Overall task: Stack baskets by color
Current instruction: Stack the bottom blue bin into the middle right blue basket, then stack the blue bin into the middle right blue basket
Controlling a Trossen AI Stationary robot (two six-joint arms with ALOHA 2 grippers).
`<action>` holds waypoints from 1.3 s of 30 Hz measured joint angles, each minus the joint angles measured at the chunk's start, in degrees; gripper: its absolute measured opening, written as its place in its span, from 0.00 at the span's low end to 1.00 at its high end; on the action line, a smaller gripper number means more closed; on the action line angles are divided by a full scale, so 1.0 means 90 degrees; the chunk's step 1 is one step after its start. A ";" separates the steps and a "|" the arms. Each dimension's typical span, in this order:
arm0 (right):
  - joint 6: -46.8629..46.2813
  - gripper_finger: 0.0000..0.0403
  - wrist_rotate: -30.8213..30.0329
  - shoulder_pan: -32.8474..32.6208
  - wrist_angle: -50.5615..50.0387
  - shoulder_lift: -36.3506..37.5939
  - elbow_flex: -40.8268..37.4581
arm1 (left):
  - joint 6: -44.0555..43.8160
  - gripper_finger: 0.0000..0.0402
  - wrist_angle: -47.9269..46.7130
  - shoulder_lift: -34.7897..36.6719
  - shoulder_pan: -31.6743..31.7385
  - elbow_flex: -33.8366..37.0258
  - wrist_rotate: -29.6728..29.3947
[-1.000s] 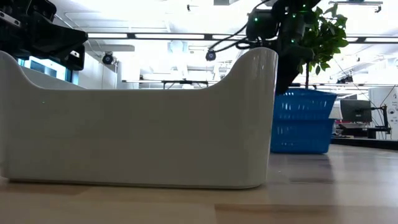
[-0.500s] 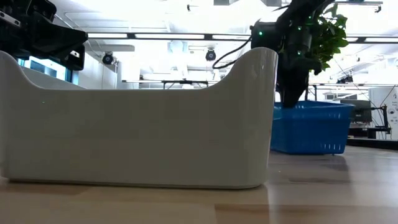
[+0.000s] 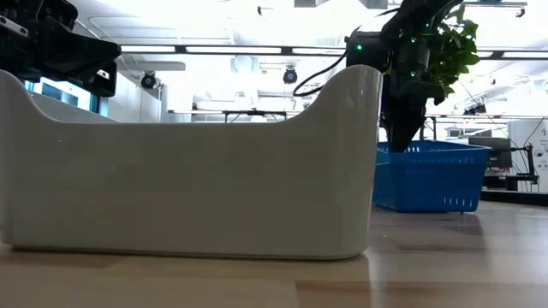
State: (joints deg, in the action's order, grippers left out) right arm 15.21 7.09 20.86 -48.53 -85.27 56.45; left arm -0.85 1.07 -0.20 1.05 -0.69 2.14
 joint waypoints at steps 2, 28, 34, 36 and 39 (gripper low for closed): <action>-0.0169 0.04 -0.0002 0.0000 0.0000 0.0000 0.0000 | 0.0001 0.00 0.0001 0.0001 -0.0001 0.0000 -0.0001; -0.1844 0.57 -0.0230 -0.0191 -0.0045 0.1495 0.0350 | 0.0000 0.00 0.0001 0.0000 -0.0001 0.0000 0.0001; -0.2393 0.57 -0.0644 -0.0488 0.0301 0.2206 0.0289 | 0.0000 0.00 0.0001 0.0000 -0.0001 0.0000 -0.0001; -0.2625 0.57 -0.0759 -0.0611 0.0430 0.2389 0.0289 | 0.0000 0.00 -0.0001 -0.0001 -0.0001 0.0000 0.0001; -0.2953 0.57 -0.0877 -0.0836 0.0495 0.2660 0.0289 | -0.0001 0.00 -0.0001 0.0000 0.0001 0.0000 0.0001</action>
State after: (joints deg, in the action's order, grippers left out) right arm -11.36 -0.80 13.33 -44.07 -61.33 59.05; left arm -0.86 1.06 -0.20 1.06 -0.69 2.15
